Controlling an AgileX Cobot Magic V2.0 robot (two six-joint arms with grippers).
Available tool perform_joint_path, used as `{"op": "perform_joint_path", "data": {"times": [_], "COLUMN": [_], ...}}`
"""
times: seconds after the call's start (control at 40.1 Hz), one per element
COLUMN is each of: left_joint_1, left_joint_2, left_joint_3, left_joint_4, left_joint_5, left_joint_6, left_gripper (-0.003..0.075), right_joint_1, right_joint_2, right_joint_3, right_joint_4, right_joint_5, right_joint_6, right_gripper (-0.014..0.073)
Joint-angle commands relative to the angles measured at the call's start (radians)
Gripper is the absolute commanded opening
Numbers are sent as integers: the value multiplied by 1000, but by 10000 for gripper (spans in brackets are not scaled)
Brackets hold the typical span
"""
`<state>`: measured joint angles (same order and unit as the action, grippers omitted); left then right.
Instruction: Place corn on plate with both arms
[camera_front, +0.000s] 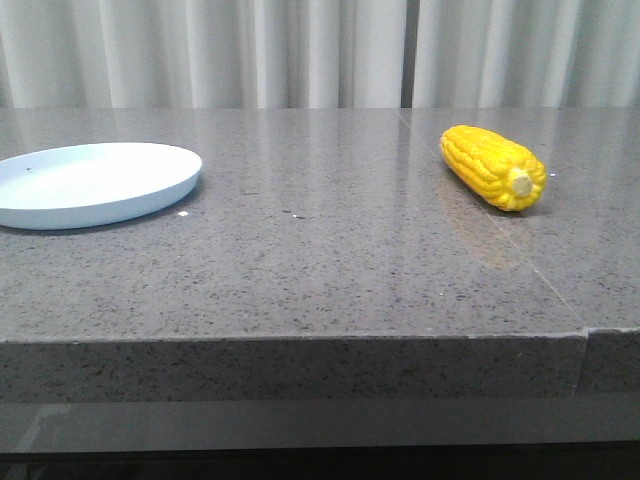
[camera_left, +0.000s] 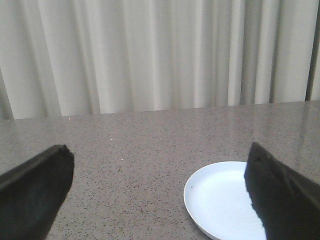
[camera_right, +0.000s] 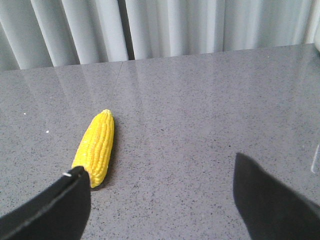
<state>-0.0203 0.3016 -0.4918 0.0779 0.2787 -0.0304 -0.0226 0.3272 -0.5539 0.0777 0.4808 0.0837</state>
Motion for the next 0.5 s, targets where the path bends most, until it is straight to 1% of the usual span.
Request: {"op": "perform_joint_path", "data": {"times": [0.0, 0.075, 0.175, 0.474], "left_joint_1": [3, 3, 1, 1], "left_joint_2": [35, 85, 192, 615], "left_joint_3": [-41, -55, -99, -404], "left_joint_4": [-20, -48, -49, -70], "left_joint_5": [-85, -76, -39, 271], "left_joint_6": [1, 1, 1, 1], "left_gripper": [671, 671, 671, 671], "right_joint_1": [1, 1, 1, 1], "right_joint_2": [16, 16, 16, 16], "right_joint_3": [-33, -33, -33, -33], "right_joint_4": [1, 1, 1, 1], "right_joint_5": [-77, -77, -77, -77], "right_joint_6": [-9, -9, -9, -9], "right_gripper": [612, 612, 612, 612]}}
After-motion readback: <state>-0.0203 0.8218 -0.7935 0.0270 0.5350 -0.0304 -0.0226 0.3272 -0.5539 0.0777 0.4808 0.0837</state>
